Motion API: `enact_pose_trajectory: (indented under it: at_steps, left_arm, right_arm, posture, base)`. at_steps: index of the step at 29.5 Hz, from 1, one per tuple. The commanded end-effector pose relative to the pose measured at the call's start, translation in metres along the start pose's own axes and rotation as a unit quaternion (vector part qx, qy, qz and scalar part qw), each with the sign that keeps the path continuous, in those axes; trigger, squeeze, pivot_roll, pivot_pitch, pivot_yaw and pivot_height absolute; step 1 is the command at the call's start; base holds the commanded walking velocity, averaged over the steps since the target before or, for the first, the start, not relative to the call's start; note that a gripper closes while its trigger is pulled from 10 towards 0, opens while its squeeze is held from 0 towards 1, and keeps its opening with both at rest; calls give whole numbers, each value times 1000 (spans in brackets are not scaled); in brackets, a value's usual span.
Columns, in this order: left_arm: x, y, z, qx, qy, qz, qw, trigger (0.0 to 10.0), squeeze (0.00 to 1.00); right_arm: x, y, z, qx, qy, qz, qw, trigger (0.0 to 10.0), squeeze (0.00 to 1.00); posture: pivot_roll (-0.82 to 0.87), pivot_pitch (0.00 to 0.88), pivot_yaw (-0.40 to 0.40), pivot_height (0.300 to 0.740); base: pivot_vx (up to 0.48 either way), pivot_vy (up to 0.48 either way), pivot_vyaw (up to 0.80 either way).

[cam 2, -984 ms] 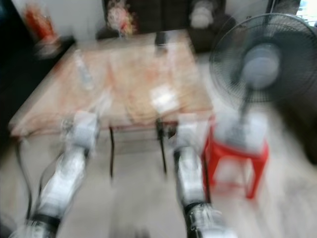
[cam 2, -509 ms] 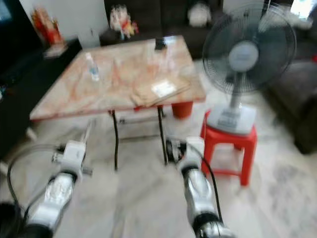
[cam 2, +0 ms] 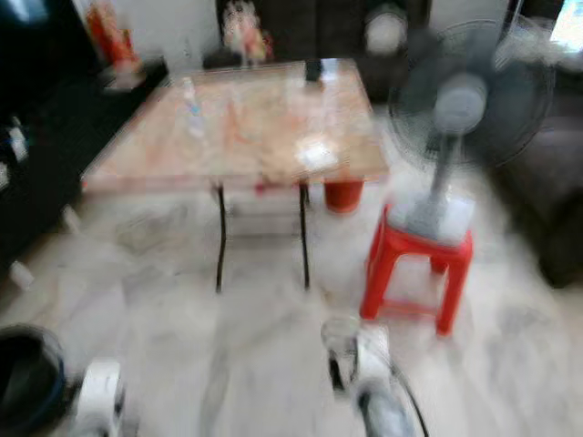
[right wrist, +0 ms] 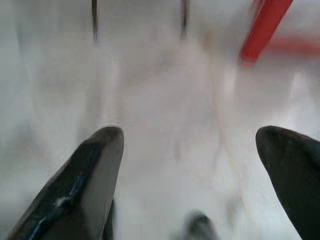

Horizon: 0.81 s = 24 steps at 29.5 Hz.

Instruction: Picking trash to rubbish bin

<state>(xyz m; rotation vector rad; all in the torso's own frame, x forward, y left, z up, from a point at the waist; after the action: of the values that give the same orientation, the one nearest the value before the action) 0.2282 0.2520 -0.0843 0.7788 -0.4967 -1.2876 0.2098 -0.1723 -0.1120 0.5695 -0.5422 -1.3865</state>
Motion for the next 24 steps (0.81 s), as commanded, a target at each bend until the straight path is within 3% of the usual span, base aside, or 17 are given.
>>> enact_pose_trajectory:
  at_steps: [1,4,11,24]
  left_arm:
    - [-9,-25,7,-38,13,5,999,10000,0]
    - [-13,-34,10,-49,17,4,999,10000,0]
    - [-12,-47,14,-70,18,6,997,10000,0]
    - [-2,-42,11,-68,8,7,998,10000,0]
  right_arm:
    - [2,5,-2,0,-6,7,1000,10000,0]
    - [2,-4,1,-12,-8,2,1000,10000,0]
    - [-1,-3,0,-12,-6,1,1000,10000,0]
    - [-4,15,-5,6,-3,15,1000,10000,0]
  posture:
    - [47,13,83,740]
    - [45,16,85,740]
    - [35,12,88,740]
    - [23,0,74,740]
  base:
    - [0,0,706]
    - [0,0,715]
    - [0,0,715]
    - [0,0,700]
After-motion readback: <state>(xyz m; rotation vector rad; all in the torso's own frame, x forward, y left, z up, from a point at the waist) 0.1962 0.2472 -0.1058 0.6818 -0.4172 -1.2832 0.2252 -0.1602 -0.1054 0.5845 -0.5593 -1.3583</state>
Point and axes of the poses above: a point about 5 cm out from each wrist's last joint towards the gripper, its own z axis pointing back from the gripper into the wrist, its own y axis along the axis of the wrist's last joint, x = y × z, the point moved 4 cm from there along -z, pointing out of the wrist towards the gripper, and after that the axes turned 8 degrees about z, right-handed, at the moved point
